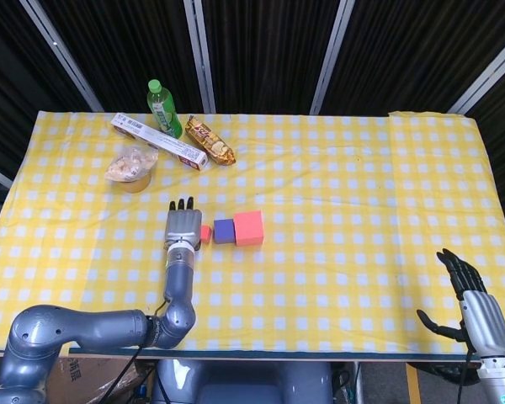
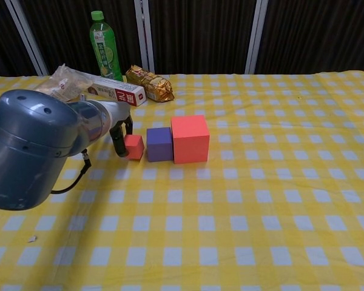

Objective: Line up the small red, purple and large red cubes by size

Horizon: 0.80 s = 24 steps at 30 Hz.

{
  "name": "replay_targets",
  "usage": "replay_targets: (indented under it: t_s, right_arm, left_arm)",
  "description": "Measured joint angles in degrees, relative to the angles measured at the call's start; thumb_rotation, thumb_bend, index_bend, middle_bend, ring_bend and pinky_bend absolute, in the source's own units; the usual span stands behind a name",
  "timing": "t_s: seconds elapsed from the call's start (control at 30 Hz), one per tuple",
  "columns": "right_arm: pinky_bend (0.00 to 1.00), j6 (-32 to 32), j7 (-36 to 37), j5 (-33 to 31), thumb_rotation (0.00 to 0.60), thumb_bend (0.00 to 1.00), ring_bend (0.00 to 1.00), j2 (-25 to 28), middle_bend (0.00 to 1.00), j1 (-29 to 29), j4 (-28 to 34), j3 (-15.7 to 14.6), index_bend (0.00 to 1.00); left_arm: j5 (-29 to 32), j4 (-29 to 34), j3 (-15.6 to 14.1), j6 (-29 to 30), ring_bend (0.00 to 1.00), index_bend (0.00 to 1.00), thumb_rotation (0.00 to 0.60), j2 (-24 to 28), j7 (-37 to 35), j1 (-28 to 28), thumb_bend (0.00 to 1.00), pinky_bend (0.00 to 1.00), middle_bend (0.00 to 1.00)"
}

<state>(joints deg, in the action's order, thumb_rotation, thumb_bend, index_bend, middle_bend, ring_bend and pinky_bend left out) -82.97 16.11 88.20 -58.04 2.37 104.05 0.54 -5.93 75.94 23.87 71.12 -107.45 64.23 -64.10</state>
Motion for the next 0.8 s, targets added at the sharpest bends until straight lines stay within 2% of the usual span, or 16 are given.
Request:
replay_targets:
  t_s: [0.43, 0.6, 0.8]
  right_arm:
    - [0.0, -0.18, 0.18, 0.18, 0.6, 0.31, 0.0, -0.05, 0.0, -0.03, -0.09, -0.01, 0.0]
    - [0.0, -0.13, 0.18, 0.19, 0.6, 0.31, 0.0, -0.01, 0.0, -0.01, -0.11, -0.02, 0.0]
    - [0.0, -0.13, 0.2, 0.13, 0.6, 0.31, 0.0, 0.06, 0.0, -0.02, -0.15, -0.02, 0.0]
  left_arm:
    - [0.04, -0.72, 0.8, -1.17, 0.0, 0.44, 0.6, -0.33, -0.06, 0.28, 0.42, 0.0, 0.0]
    - [-0.34, -1.29, 0.97, -1.75, 0.0, 0.36, 0.6, -0.83, -0.46, 0.31, 0.34, 0.0, 0.0]
    - [-0.75, -0.78, 0.91, -1.48, 0.0, 0.31, 0.6, -0.45, -0.61, 0.74, 0.31, 0.0, 0.0]
